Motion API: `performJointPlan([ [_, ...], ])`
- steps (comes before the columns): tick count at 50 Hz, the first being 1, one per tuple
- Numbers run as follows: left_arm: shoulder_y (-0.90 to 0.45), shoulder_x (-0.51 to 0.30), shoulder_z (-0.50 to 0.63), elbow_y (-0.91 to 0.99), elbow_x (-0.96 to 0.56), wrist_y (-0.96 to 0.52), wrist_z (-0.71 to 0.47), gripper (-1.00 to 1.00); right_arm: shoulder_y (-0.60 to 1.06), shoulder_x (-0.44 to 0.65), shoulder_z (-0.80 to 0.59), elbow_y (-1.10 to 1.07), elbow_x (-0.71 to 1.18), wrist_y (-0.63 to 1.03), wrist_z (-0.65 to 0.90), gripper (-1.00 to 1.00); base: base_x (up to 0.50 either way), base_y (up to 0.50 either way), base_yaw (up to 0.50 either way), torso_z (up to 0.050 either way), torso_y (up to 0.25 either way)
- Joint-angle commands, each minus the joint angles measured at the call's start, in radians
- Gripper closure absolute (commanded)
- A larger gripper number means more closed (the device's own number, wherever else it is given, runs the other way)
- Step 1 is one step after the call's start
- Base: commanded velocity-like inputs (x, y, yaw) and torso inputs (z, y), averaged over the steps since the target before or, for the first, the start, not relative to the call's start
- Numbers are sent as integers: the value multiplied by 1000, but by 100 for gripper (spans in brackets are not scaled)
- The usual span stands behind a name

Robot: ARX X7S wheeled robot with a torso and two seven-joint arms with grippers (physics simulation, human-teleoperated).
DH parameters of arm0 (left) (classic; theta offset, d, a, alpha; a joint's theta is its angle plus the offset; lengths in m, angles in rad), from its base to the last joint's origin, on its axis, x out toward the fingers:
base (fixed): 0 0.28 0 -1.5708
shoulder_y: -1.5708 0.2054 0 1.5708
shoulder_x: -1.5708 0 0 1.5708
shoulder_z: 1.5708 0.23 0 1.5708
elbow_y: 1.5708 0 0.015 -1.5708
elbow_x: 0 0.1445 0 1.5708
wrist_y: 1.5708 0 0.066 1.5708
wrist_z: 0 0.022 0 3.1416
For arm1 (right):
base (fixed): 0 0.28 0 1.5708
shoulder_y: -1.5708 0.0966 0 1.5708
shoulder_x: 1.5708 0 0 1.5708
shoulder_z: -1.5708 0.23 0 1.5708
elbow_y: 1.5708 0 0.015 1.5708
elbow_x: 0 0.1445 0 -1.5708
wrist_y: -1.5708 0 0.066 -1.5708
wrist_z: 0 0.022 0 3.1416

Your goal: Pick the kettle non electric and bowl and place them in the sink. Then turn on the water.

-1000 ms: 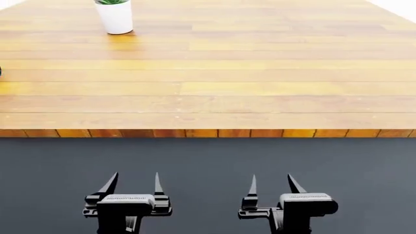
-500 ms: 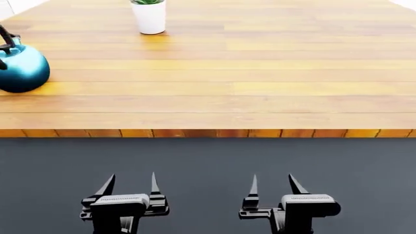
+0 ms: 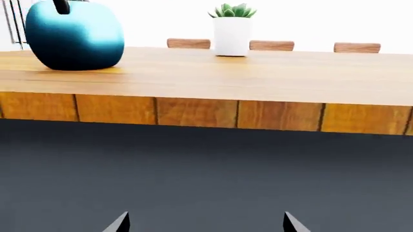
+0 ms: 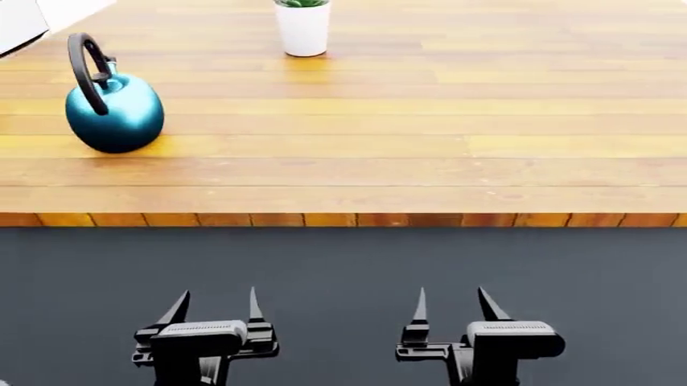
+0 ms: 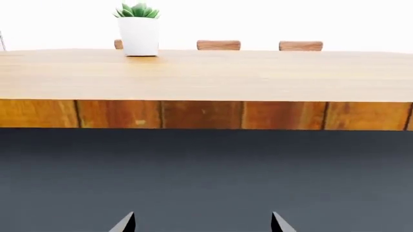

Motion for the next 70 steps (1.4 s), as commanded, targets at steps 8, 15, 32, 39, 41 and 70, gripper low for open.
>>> performJointPlan([
  [8, 2, -12, 16, -2, 1, 11, -17, -100, 0, 11, -12, -1, 12, -1, 13, -100, 0, 500, 0, 0, 0],
  [15, 1, -16, 22, -2, 1, 11, -24, -100, 2, 14, -16, -1, 17, -3, 17, -100, 0, 500, 0, 0, 0],
  [32, -1, -25, 36, -6, 0, 17, -36, -100, 5, 22, -27, 1, 25, -4, 26, -100, 0, 500, 0, 0, 0],
  [39, -1, -29, 41, -9, -6, 33, -32, -100, 7, 24, -31, 3, 28, -2, 28, -100, 0, 500, 0, 0, 0],
  [41, -3, -29, 41, -11, -8, 33, -34, -100, 8, 25, -32, 3, 29, -2, 29, -100, 0, 500, 0, 0, 0],
  [70, -4, -42, 59, -13, -7, 45, -56, -100, 8, 38, -47, 3, 43, -11, 44, -100, 0, 500, 0, 0, 0],
])
